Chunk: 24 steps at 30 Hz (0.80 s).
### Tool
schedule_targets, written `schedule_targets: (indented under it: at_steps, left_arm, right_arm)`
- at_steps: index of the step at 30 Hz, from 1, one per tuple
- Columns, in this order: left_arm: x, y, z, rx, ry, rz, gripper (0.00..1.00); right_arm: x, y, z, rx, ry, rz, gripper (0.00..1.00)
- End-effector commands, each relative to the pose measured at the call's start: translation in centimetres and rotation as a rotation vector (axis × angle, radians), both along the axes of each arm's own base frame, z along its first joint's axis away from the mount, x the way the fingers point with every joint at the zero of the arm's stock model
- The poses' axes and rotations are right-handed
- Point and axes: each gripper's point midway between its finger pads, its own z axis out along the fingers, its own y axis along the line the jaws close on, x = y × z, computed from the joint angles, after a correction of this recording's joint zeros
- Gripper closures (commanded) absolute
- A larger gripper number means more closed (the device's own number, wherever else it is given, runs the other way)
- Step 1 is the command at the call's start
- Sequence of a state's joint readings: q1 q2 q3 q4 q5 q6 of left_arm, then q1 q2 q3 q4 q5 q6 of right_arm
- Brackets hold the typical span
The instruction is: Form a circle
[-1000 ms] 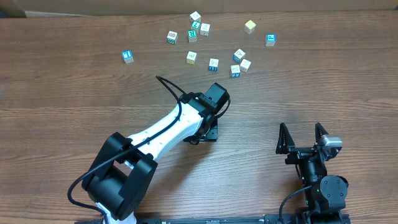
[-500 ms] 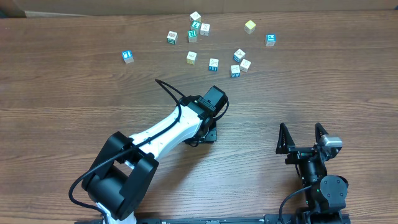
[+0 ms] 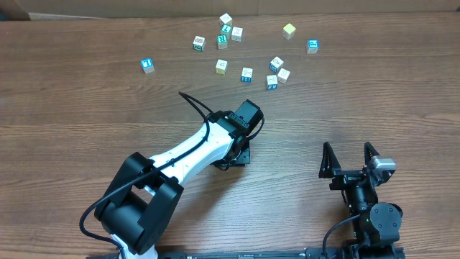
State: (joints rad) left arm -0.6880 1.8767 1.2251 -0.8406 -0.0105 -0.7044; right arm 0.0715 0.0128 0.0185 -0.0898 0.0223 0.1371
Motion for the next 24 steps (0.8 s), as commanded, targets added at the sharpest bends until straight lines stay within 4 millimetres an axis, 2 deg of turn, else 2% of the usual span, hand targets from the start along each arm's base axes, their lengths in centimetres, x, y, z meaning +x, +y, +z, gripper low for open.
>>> schedule_targets:
  at_steps: [1,10,14,24]
  left_arm:
    - [-0.54,-0.01,-0.29,0.004,0.013,0.011,0.67]
    - [-0.08,-0.21,-0.26,-0.007,-0.004,0.03,0.53]
    - [-0.04,-0.18,-0.25,-0.005,-0.006,0.03,0.59]
    - [-0.56,0.08,-0.3,0.005,0.016,0.03,0.65]
  right_arm:
    - [0.0,0.02,-0.13,-0.014,-0.007,0.004,0.0]
    - [0.0,0.02,-0.13,-0.014,-0.007,0.004,0.0]
    - [0.0,0.02,-0.13,-0.014,-0.007,0.004,0.0]
    - [0.0,0.02,-0.13,-0.014,-0.007,0.004,0.0]
